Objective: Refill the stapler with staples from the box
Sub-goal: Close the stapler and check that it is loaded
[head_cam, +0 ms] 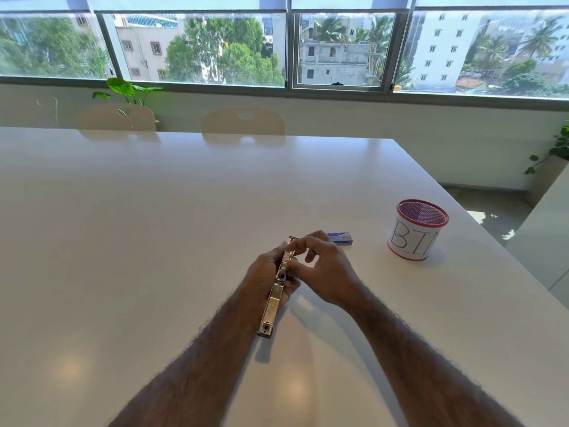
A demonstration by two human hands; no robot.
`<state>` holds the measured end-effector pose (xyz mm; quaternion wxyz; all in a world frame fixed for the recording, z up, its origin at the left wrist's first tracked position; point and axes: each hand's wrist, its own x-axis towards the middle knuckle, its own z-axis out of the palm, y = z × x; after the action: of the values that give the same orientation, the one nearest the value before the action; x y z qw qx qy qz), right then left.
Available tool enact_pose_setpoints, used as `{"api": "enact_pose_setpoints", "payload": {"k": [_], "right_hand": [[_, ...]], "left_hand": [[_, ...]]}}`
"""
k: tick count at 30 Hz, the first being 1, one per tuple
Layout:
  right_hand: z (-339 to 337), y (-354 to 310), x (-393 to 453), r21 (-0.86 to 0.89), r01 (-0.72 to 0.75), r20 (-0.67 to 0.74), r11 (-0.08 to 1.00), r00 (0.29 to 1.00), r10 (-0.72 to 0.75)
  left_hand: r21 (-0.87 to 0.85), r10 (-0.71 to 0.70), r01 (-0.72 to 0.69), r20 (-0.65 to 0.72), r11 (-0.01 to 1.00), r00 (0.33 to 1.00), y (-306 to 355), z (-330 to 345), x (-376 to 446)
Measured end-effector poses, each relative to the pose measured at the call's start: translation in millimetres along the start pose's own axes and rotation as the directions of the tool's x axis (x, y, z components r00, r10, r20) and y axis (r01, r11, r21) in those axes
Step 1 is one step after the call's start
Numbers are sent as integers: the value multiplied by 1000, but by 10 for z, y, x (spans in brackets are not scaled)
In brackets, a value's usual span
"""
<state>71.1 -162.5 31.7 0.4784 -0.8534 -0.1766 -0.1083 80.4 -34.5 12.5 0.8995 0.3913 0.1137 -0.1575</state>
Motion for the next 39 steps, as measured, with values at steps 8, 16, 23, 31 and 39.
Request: {"api": "enact_pose_setpoints", "payload": {"k": [8,16,23,31,39], "right_hand": [[8,24,-4,-90,-43,12,995,999,44],[-25,-3,-6,90,-264,115,960,961,253],[29,-14,-24,143,-218,43,965,976,214],[-100,73,-7,-100,-167,-9,981,986,167],[-86,63,-27,72,-210,-41,975,976,213]], "left_hand": [[68,-31,31,-4,997,1000,12,3,-2],[99,-96,95,3,990,995,25,-6,15],[96,-110,105,46,990,993,38,-26,-19],[90,-168,169,-11,982,986,83,-26,-28],[141,-137,146,-75,979,988,42,32,-39]]}}
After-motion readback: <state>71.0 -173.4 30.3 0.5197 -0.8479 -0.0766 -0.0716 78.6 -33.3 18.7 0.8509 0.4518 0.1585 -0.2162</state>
